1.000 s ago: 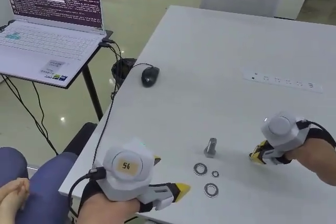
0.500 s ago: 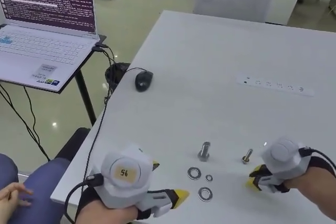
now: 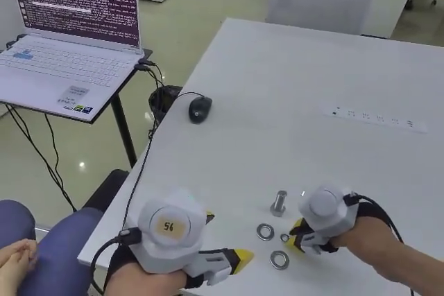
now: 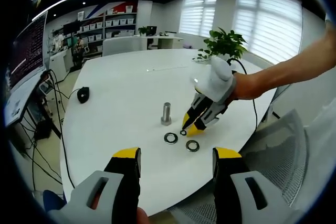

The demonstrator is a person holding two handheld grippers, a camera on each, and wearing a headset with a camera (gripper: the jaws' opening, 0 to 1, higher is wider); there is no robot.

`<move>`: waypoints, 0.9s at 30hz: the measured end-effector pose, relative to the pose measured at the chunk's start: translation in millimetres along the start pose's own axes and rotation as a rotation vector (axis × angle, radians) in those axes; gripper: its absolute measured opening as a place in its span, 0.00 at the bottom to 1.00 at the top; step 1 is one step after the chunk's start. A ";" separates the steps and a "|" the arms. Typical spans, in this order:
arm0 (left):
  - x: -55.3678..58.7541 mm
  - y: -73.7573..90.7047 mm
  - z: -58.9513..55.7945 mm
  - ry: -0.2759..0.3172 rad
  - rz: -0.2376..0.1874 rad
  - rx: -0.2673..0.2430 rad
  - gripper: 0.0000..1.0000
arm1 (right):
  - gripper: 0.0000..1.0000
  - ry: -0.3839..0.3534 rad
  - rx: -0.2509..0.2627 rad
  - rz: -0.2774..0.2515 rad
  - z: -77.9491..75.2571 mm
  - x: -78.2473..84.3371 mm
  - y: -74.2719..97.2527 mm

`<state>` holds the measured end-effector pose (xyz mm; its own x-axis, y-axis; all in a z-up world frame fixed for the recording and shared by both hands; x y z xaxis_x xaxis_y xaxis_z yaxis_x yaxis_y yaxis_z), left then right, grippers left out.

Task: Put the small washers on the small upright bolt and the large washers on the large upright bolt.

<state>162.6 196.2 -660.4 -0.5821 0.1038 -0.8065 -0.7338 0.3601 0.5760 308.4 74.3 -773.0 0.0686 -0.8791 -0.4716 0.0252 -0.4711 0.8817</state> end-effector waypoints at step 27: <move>-0.8 -1.6 -1.5 0.001 -0.005 0.000 0.54 | 0.14 0.098 -0.041 0.026 -0.1 -3.6 0.2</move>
<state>163.8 194.1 -660.5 -0.5786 0.1010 -0.8093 -0.7367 0.3610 0.5718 308.3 77.3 -771.1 0.1672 -0.8787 -0.4472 0.0629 -0.4431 0.8942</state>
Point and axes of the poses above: the centre of the closed fingertips' face, and the gripper's own axes: y roughly backward along the fingers, z roughly to its left, x roughly out of its underside, the point moved 6 cm from there along y, roughly backward along the fingers
